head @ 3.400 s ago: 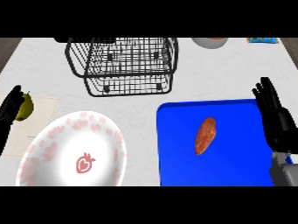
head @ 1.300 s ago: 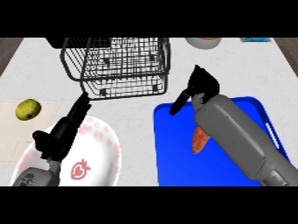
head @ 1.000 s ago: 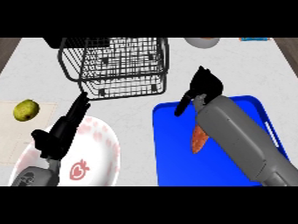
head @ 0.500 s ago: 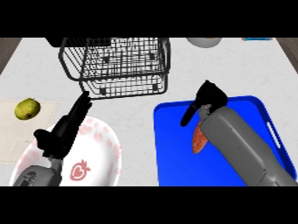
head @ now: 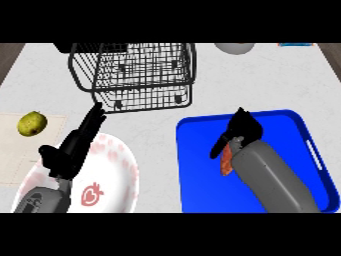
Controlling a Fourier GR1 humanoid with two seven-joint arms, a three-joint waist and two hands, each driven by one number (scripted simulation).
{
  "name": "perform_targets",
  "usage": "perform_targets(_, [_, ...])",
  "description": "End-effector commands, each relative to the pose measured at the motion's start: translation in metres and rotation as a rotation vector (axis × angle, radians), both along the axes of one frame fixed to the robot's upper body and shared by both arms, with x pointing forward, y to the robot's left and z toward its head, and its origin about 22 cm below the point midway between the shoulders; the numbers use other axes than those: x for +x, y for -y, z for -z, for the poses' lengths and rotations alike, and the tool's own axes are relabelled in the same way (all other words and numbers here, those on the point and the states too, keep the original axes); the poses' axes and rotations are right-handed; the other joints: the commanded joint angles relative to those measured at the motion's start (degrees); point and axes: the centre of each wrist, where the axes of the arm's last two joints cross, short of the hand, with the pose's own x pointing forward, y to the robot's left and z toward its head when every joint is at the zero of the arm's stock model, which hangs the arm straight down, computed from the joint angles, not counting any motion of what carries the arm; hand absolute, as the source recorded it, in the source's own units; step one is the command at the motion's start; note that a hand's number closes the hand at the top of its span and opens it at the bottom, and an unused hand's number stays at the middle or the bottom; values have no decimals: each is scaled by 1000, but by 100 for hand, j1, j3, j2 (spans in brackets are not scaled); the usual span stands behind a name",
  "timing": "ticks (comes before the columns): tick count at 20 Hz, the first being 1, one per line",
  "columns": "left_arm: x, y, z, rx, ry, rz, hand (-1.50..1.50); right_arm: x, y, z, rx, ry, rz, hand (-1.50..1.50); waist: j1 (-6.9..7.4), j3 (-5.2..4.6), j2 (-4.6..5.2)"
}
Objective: Pick the sweet potato from the tray and place it in the tiered basket
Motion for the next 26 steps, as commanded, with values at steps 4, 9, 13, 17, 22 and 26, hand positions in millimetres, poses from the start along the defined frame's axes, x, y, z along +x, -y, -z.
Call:
perform_targets(4, [-2,7,-1,-13,-9,4,0,-20,23,2,-34,-107,208,-150,20,2,16])
perform_targets(9, [3,1,-4,12,-8,16,0,-35,11,24,-26,-110,217,-150,81,4,43])
perform_targets(13, [-7,7,10,-17,-1,30,0,-41,7,34,-24,-83,223,-150,121,4,52])
perform_targets(17, [6,17,1,10,-3,29,0,-37,-2,28,47,51,204,150,122,7,56])
perform_targets(22, [-2,13,8,4,1,26,0,-23,5,12,-10,128,163,150,144,7,57])
perform_targets(26, [1,-2,4,6,-3,22,0,-28,-3,18,-24,130,132,150,141,7,54])
